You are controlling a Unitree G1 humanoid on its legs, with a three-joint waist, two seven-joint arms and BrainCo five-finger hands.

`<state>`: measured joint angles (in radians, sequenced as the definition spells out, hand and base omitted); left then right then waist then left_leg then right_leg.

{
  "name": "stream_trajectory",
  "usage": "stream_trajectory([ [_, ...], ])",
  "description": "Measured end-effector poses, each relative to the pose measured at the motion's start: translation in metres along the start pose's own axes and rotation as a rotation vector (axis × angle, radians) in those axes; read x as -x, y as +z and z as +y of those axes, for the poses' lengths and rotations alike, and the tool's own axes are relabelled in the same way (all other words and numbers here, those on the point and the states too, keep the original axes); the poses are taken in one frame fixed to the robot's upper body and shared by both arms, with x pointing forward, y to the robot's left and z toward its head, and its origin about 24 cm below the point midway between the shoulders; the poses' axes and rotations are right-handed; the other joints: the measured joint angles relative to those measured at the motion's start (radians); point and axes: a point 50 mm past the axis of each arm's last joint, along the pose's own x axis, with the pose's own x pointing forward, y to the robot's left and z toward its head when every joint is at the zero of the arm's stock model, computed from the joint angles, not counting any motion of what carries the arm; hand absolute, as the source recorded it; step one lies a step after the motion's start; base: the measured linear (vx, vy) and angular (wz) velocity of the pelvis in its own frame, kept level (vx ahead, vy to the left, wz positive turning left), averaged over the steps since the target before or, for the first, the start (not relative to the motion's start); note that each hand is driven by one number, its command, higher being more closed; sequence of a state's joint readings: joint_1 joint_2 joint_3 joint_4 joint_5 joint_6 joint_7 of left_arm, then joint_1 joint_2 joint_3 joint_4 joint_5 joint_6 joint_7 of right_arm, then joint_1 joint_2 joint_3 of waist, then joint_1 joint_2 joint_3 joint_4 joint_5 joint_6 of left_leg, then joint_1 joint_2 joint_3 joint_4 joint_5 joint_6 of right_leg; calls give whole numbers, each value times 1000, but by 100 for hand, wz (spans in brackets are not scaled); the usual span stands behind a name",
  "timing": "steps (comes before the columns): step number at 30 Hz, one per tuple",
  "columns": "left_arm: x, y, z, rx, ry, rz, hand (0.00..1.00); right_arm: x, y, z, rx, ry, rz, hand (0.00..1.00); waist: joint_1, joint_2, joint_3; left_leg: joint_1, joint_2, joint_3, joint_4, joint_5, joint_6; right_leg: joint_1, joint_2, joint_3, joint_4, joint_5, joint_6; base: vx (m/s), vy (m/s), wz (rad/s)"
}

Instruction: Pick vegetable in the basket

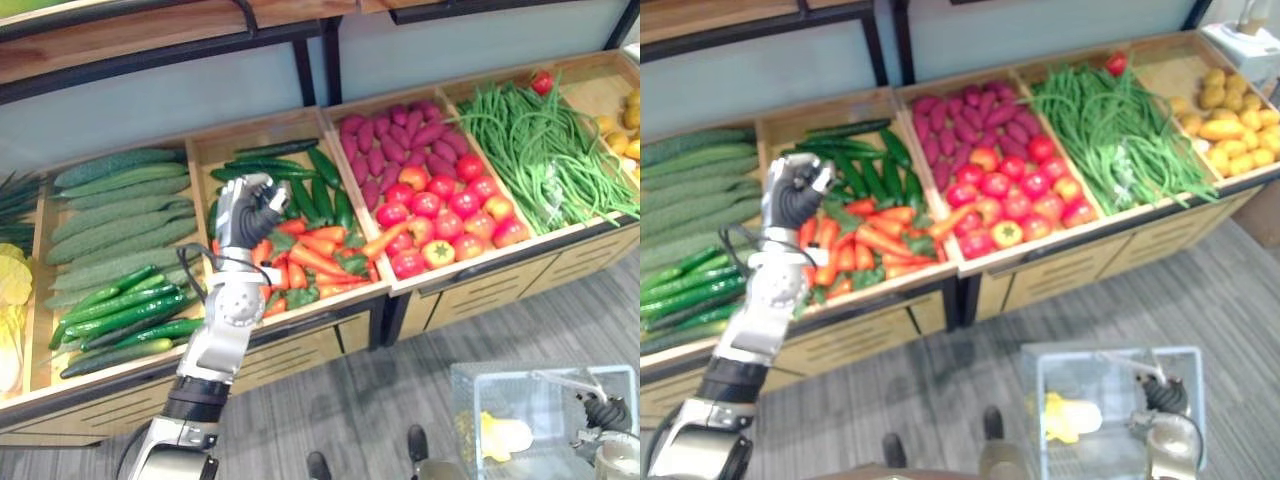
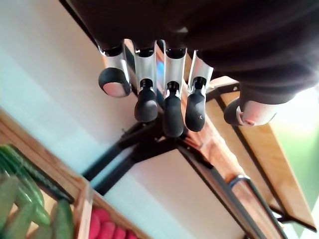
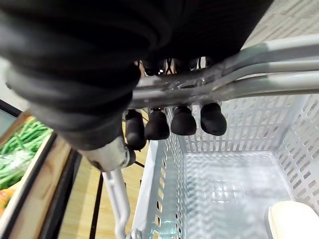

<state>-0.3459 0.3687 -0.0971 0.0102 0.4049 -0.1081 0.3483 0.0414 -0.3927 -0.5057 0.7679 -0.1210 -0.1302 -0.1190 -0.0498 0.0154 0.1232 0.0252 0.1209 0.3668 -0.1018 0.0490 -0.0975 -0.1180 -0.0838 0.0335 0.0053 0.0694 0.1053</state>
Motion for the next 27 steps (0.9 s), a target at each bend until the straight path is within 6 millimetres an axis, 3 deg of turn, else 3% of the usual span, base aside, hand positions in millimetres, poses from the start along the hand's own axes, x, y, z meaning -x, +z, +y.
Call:
stream_trajectory([
  [4, 6, 13, -22, 52, -87, -44, 100, 0, 4, -3, 26, -2, -23, 100, 0, -11, -28, 3, 6, 8, 0, -3, 1, 1, 0, 6, 0, -1, 1, -1, -1, -5],
  [10, 7, 18, -30, 85, -111, -41, 100, 8, -5, -1, 47, 25, -16, 100, 0, -17, -42, 0, 5, 8, 0, -6, 2, 2, -6, 5, -2, -1, 1, 0, 0, 0],
  [14, 8, 18, -31, 89, -111, -38, 100, 17, -22, 1, 54, 35, 42, 100, 0, -25, -53, -1, 5, 6, 0, -6, 3, 2, -8, 2, -2, -1, 1, 0, 0, 0],
  [15, 8, 19, -32, 95, -110, -36, 0, 19, -26, 1, 56, 36, 55, 100, 0, -26, -56, -1, 5, 6, 0, -6, 3, 3, -9, 2, -2, -1, 1, 0, 0, 0],
  [22, 16, 14, -37, 91, -126, 3, 0, 28, -40, 7, 47, 67, 104, 100, -1, -26, -69, -1, 4, 1, 0, -5, 4, 7, -12, -5, -2, -1, 1, 2, -2, 2],
  [27, 22, -13, -43, -257, -217, 32, 0, 31, -41, 15, 31, 82, 108, 100, 0, -30, -77, -5, 3, -1, -1, -4, 5, 8, -15, -14, -2, -3, 4, -4, -2, 4],
])
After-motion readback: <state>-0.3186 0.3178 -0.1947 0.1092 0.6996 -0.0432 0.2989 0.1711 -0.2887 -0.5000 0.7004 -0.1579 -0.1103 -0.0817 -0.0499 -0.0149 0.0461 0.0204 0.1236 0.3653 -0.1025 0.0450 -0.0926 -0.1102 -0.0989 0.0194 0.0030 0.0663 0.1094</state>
